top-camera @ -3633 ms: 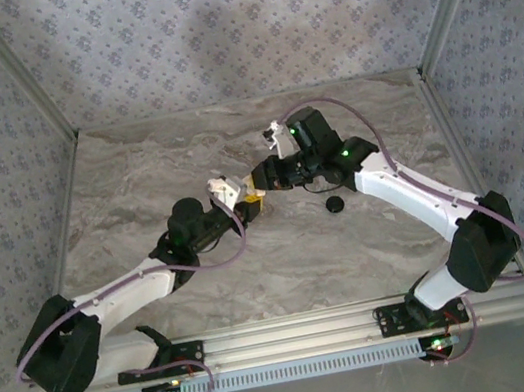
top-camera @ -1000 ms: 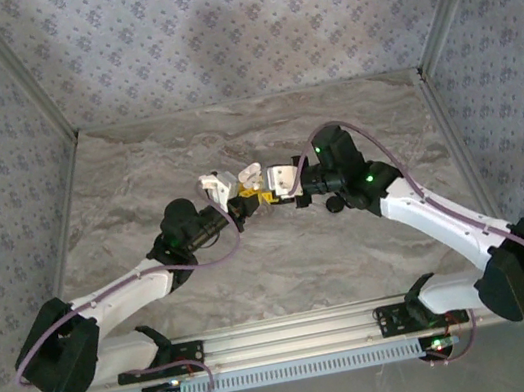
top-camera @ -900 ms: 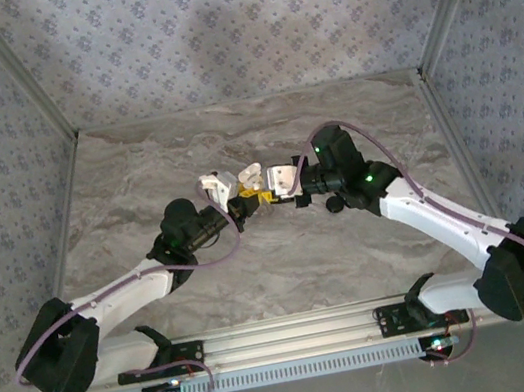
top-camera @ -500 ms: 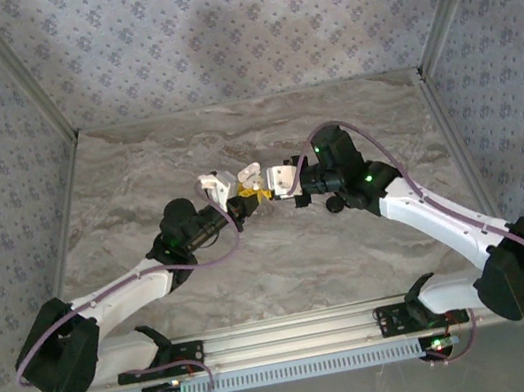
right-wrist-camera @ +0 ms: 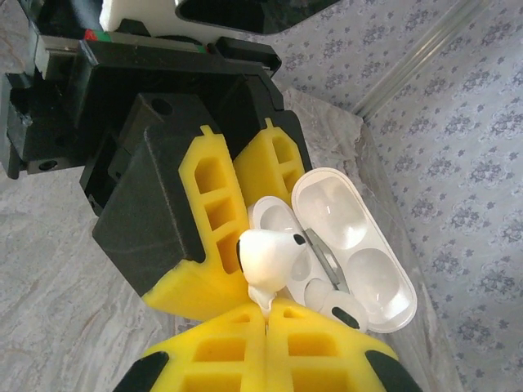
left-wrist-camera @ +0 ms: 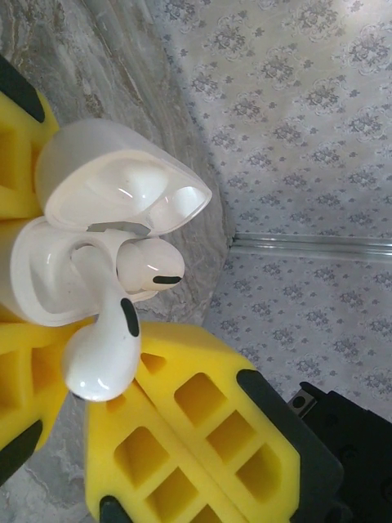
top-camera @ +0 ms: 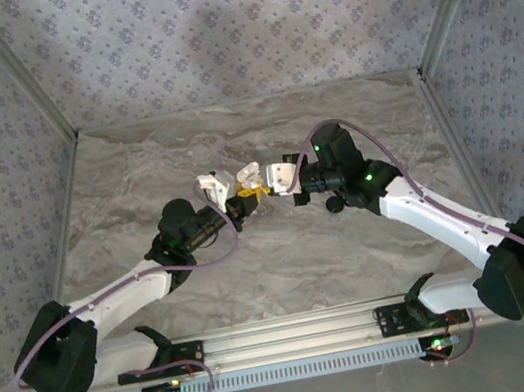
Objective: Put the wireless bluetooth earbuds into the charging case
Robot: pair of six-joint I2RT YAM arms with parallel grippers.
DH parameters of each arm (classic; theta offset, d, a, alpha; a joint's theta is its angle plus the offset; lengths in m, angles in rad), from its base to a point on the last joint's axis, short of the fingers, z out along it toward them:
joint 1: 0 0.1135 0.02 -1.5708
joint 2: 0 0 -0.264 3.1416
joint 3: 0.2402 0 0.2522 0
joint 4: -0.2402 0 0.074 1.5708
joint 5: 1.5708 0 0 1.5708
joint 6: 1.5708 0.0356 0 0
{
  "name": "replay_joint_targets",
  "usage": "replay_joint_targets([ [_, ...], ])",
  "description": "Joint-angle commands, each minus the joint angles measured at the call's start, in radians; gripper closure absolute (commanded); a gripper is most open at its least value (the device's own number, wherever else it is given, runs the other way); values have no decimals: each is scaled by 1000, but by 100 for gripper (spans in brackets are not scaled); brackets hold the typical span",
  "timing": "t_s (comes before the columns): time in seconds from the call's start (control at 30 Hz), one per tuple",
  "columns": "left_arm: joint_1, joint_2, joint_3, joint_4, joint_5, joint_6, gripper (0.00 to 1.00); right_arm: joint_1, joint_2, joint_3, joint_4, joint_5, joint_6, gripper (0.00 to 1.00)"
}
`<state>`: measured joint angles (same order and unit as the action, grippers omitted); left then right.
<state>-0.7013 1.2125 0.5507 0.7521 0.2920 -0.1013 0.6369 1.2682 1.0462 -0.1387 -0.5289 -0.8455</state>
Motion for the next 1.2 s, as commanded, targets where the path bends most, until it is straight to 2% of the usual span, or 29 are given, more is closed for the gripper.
replay_joint_targets([
  [0.0, -3, -30, 11, 5, 15, 22, 89, -8, -2, 38, -31, -40, 43, 100],
  [0.43, -4, -36, 9, -85, 2, 131, 89, -64, -13, 102, -166, -234, 208, 100],
  [0.6, -4, -44, 4, -112, 23, 214, 89, -79, 3, 181, -316, -287, 279, 100],
  [0.83, -5, -46, -9, -110, 80, 281, 89, -73, 24, 198, -391, -264, 413, 100],
  [1.17, -6, -50, -8, -112, 116, 298, 89, -61, 85, 238, -458, -248, 415, 100],
])
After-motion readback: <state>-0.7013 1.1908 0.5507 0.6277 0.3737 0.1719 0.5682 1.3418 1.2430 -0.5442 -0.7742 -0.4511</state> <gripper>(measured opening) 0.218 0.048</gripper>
